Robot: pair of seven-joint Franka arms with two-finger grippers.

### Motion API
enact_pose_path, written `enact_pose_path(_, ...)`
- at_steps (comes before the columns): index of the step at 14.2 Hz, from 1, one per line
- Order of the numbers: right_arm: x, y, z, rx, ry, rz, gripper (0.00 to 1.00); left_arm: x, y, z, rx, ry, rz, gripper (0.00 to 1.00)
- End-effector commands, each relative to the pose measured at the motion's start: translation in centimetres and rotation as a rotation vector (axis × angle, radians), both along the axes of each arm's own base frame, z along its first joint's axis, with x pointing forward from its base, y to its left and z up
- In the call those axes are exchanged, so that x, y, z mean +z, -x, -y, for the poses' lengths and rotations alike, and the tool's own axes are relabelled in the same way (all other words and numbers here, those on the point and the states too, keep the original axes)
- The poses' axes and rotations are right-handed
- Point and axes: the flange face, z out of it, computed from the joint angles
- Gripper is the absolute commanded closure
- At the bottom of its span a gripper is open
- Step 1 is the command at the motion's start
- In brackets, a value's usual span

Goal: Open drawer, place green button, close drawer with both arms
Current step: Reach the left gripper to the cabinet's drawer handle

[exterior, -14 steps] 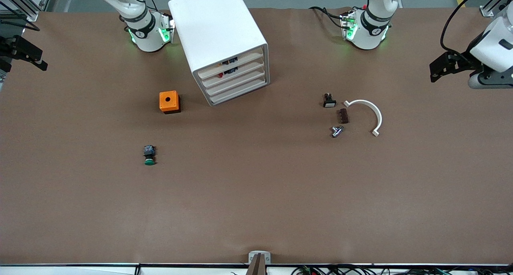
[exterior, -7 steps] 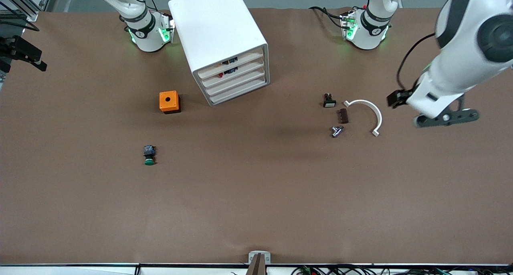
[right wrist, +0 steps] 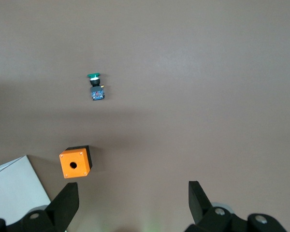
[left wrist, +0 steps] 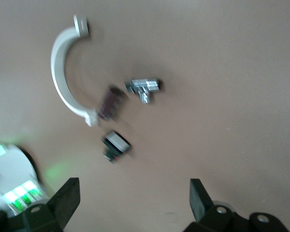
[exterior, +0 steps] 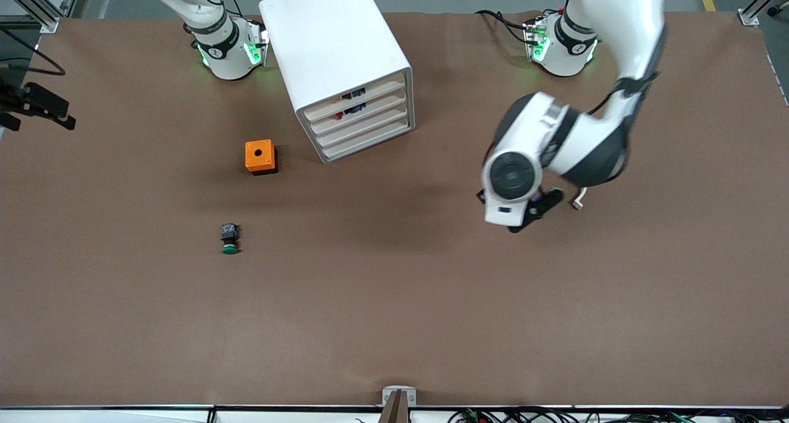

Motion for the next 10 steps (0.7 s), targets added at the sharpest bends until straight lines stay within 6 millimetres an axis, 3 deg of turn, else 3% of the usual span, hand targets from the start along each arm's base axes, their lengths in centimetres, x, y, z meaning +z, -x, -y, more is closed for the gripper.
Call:
enact_pose_path(1,-3.8,-3.3,0.4,0.005,0.022,-0.054,0.0,-3.9,0.9,4.8,0.28,-0.049,0.012,0.0)
enact_pose_path(2,-6.0,-4.4,1.0,-0.004,0.02,-0.089,0.0,-5.4,1.8,6.3,0.383,-0.052,-0.018,0.0)
enact_pose_path(4,-6.5,-5.3,2.5,-0.009,0.021,-0.08,0.0,-7.5,3.3,8.6,0.555,-0.043,-0.091,0.0)
enact_pose_path(5,-7.2,-5.9,2.1,-0.001,0.021,-0.075,0.0,-8.4,4.2,9.7,0.638,-0.052,-0.134,0.0)
enact_pose_path(6,-9.5,-7.0,1.6,-0.001,0.011,-0.074,0.0,-9.2,4.5,10.3,0.72,-0.061,-0.165,0.0)
enact_pose_path(7,-11.8,-8.0,0.7,0.003,0.008,-0.064,0.0,-9.8,5.0,11.3,0.795,-0.056,-0.2,0.0)
enact_pose_path(10,-17.5,-9.7,-5.6,-0.089,0.024,-0.005,0.0,-10.3,5.2,12.9,1.047,-0.044,-0.384,0.06)
